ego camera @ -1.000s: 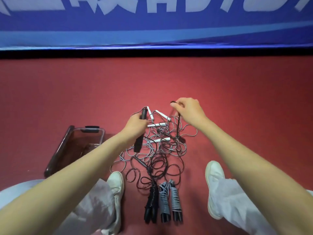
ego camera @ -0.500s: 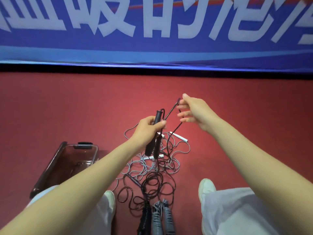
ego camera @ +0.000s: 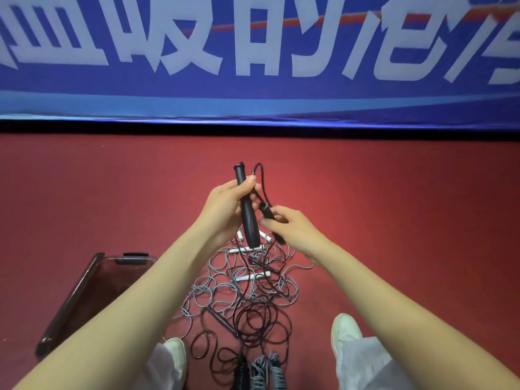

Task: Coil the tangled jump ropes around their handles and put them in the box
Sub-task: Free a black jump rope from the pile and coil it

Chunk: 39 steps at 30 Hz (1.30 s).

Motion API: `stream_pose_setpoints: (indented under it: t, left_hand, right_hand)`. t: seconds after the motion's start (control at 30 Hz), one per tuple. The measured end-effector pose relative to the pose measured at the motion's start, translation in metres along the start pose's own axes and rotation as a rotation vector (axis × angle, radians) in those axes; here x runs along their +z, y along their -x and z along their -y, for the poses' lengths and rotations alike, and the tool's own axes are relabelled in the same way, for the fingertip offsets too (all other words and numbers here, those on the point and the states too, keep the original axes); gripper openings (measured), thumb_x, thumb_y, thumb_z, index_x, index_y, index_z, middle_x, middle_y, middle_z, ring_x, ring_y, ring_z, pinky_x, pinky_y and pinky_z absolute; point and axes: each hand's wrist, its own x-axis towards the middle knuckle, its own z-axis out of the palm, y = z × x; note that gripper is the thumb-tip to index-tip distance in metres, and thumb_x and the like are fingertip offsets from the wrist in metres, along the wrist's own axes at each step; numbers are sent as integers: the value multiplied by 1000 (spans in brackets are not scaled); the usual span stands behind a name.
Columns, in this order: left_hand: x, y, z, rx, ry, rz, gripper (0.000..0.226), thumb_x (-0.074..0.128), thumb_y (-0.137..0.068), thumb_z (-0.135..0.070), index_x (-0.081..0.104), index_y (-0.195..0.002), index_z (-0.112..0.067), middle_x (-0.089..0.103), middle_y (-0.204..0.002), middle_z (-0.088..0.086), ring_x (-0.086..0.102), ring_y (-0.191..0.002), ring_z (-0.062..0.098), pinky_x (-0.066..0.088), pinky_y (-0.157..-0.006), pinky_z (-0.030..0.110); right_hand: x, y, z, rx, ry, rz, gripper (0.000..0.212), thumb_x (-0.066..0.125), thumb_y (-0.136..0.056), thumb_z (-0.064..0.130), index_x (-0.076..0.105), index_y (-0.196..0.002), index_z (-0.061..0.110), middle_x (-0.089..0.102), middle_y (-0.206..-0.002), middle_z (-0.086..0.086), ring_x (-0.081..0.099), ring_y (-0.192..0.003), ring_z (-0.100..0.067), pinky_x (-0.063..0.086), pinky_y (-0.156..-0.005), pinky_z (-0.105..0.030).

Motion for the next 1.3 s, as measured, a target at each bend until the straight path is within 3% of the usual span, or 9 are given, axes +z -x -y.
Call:
stream_pose_setpoints:
  t: [0.23,0.37,0.43,0.53,0.67,0.8,1.1,1.23,1.3]
  left_hand:
    - [-3,-4,-1,4,-70,-186,14,52,-98,-15,59,-104,-5,51,-79,1,47,-62,9,44,-60,20]
    - [-3,1,0,-69,6,-108,19,47,-99,-7,59,-113,-1,55,-83,7,56,-73,14,52,-72,24]
    - [-2,5,1,-38,-29,-46,16,51,-97,-8,62,-108,-6,62,-87,6,60,-79,13,48,-82,26]
    - [1,9,3,-7,-54,-23,16,56,-95,-9,59,-110,-13,70,-93,0,65,-73,2,46,-72,18]
    - [5,15,6,-8,21,7,14,57,-93,-5,58,-107,-10,72,-95,3,69,-71,5,53,-67,18]
    - [6,17,6,64,-13,33,16,59,-92,-2,57,-108,-3,67,-94,7,69,-83,19,58,-77,27]
    - [-14,8,-6,312,-701,-105,22,75,-79,-35,62,-94,-25,54,-105,-11,49,-95,-5,38,-84,16]
    - [-26,1,-20,352,-644,21,25,49,-97,-41,58,-115,-26,53,-127,-4,52,-115,0,38,-103,21]
    - [-22,0,-13,296,-684,97,39,38,-99,-46,66,-105,-20,66,-113,-6,59,-107,2,39,-102,21]
  right_hand:
    - [-14,5,17,-121,-315,-257,16,60,-94,29,67,-99,15,56,-65,1,51,-54,-11,45,-58,-27]
    - [-24,8,24,-119,-350,-310,24,52,-98,34,63,-104,14,46,-57,4,41,-43,-9,34,-41,-22]
    - [-27,8,26,-82,-315,-324,17,48,-99,26,56,-104,13,48,-59,3,41,-45,-9,34,-42,-23]
    - [-31,9,29,-53,-349,-336,12,45,-93,5,46,-99,16,50,-67,-1,42,-51,-11,37,-44,-24]
    - [-28,17,33,-158,-554,-152,14,51,-99,16,58,-111,17,58,-74,-3,60,-69,-15,56,-66,-29]
    - [-24,25,29,-87,-483,31,21,55,-97,24,59,-117,21,67,-93,-10,68,-87,-35,55,-79,-45]
    - [-32,35,29,-19,-471,140,31,60,-92,18,60,-123,19,69,-94,-12,70,-71,-23,55,-60,-27]
    - [-33,38,30,-24,-510,226,37,65,-80,25,62,-117,23,72,-88,-9,68,-67,-20,57,-64,-27]
    - [-31,38,30,-25,-541,264,36,64,-78,24,62,-115,23,72,-85,-8,68,-65,-20,57,-64,-27]
